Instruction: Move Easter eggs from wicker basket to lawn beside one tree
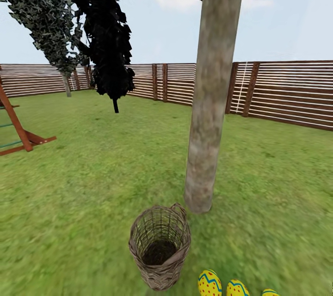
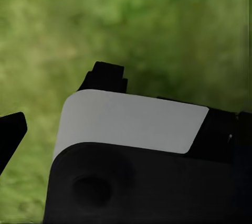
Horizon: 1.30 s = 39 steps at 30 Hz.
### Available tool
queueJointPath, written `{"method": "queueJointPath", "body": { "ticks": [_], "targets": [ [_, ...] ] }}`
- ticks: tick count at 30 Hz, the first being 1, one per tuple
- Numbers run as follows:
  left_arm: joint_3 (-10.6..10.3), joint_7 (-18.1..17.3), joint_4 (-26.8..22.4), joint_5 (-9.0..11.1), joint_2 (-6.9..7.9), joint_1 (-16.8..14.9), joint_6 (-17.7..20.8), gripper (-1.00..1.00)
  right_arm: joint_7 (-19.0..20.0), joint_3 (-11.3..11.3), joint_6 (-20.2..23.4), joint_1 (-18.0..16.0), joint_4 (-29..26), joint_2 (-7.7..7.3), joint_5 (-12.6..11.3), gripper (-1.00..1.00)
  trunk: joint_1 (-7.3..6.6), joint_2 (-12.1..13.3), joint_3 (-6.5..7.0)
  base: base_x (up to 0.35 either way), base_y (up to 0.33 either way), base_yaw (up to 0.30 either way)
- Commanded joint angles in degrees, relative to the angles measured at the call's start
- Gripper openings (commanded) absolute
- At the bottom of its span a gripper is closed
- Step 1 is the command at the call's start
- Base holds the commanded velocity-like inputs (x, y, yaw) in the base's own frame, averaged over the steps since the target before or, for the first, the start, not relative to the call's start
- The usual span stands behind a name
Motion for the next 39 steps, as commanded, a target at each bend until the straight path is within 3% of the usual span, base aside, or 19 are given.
{"method": "queueJointPath", "body": {
  "ticks": [1, 7, 12, 13, 15, 20, 34, 39],
  "targets": [
    [-0.38, 0.44, -0.22, 0.49, 0.03, 0.04, 0.20, 1.00, -0.30, -0.59, -0.44, -0.07, 0.24, 0.06, 0.51, 1.00, -0.23, 0.38, 0.03, 0.000, 0.000, 0.000],
    [-0.33, 0.45, -0.14, 0.55, 0.26, 0.13, 0.00, 1.00, -0.62, -2.01, -0.63, -0.04, 0.10, 0.35, 0.52, 1.00, -1.55, 2.79, 0.56, 0.000, 0.000, 0.000],
    [-0.34, 0.52, -0.11, 0.54, 0.22, 0.13, -0.09, 1.00, -0.74, -6.84, -0.68, -0.03, 0.03, 0.30, 0.62, 1.00, -2.65, 4.80, 0.99, 0.000, 0.000, 0.000],
    [-0.34, 0.53, -0.11, 0.52, 0.14, 0.13, -0.14, 1.00, -0.99, -8.68, -0.54, -0.03, 0.01, 0.23, 0.67, 1.00, -2.87, 5.20, 1.08, 0.000, 0.000, 0.000],
    [-0.34, 0.53, -0.12, 0.50, 0.09, 0.13, -0.15, 1.00, -2.40, -9.62, -0.37, -0.03, 0.00, 0.26, 0.69, 1.00, -3.31, 6.00, 1.25, 0.000, 0.000, 0.000],
    [-0.34, 0.53, -0.12, 0.48, 0.01, 0.13, -0.23, 1.00, -5.57, -10.13, -0.66, -0.03, 0.18, 0.53, 0.94, 1.00, -4.41, 8.00, 1.69, 0.000, 0.000, 0.000],
    [-0.34, 0.56, -0.28, 0.48, -0.21, 0.48, -0.34, 1.00, -5.75, -10.18, -0.27, -0.03, 0.70, 0.55, 0.63, 1.00, -7.48, 13.62, 2.91, 0.000, 0.000, 0.000],
    [-0.34, 0.65, -0.28, 0.48, -0.21, 0.48, -0.34, 1.00, -5.96, -10.20, -0.31, -0.03, 0.59, 0.35, 0.56, 1.00, -7.48, 13.62, 2.45, 0.000, 0.000, 0.000]
  ]
}}
